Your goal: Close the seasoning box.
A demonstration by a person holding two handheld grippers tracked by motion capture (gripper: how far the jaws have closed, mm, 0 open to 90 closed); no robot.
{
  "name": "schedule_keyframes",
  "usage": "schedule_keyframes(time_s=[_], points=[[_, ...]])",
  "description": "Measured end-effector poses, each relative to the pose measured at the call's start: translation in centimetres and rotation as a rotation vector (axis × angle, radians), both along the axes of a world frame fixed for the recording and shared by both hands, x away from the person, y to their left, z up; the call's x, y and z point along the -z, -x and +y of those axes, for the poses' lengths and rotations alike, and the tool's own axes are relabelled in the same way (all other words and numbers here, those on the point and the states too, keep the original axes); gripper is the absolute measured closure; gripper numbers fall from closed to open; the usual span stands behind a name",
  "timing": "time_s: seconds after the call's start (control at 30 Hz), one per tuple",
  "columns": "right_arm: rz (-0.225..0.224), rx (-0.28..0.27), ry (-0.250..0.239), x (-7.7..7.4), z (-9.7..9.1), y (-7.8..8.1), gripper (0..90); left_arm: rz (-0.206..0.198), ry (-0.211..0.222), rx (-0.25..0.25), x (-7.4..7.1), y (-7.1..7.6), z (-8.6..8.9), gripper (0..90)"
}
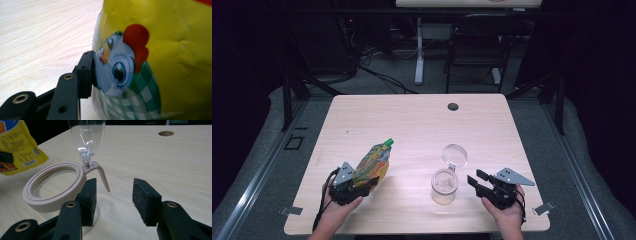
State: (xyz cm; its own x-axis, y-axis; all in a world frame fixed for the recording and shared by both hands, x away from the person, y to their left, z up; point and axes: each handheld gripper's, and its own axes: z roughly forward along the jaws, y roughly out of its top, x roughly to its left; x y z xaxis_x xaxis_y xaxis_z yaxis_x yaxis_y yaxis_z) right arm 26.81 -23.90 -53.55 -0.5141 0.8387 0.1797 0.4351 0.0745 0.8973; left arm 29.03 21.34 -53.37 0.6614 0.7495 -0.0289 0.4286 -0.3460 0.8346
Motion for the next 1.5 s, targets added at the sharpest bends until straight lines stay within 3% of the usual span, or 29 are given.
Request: schedule_keyframes(time_s=[0.23, 0.57, 0.8, 0.97, 1.17, 1.2, 1.23, 1.27, 1.5], points=[[-0.023, 0.001, 0.036, -0.4, 0.3, 0.4, 56.3, -0.028, -0.041, 0.007, -0.2, 0.3, -0.5, 54.7], [-0.023, -0.01, 0.036, -0.5, 0.5, 0.5, 56.4, -0.047, -0.105, 0.022, -0.4, 0.7, -1.1, 54.7], [-0.037, -0.018, 0.036, -0.9, 0.7, 0.8, 56.4, -0.08, -0.178, 0.027, -0.5, 1.0, -1.7, 54.7], [-0.054, -0.022, 0.037, -1.1, 0.9, 1.1, 56.4, -0.094, -0.201, 0.029, -0.7, 1.1, -2.0, 54.7], [-0.073, -0.038, 0.047, -1.4, 1.4, 1.4, 56.4, -0.11, -0.197, 0.037, -1.3, 1.0, -2.6, 54.7], [-0.081, -0.039, 0.042, -1.4, 1.6, 1.5, 56.4, -0.127, -0.226, 0.04, -1.7, 0.9, -2.8, 54.7], [-0.081, -0.039, 0.042, -1.4, 1.6, 1.5, 56.4, -0.127, -0.226, 0.04, -1.7, 0.9, -2.8, 54.7], [-0.082, -0.044, 0.054, -1.6, 1.6, 1.6, 56.4, -0.158, -0.272, 0.038, -2.0, 1.0, -3.0, 54.7], [-0.108, -0.051, 0.054, -1.9, 1.9, 1.9, 56.4, -0.199, -0.328, 0.033, -2.7, 1.0, -3.7, 54.7]])
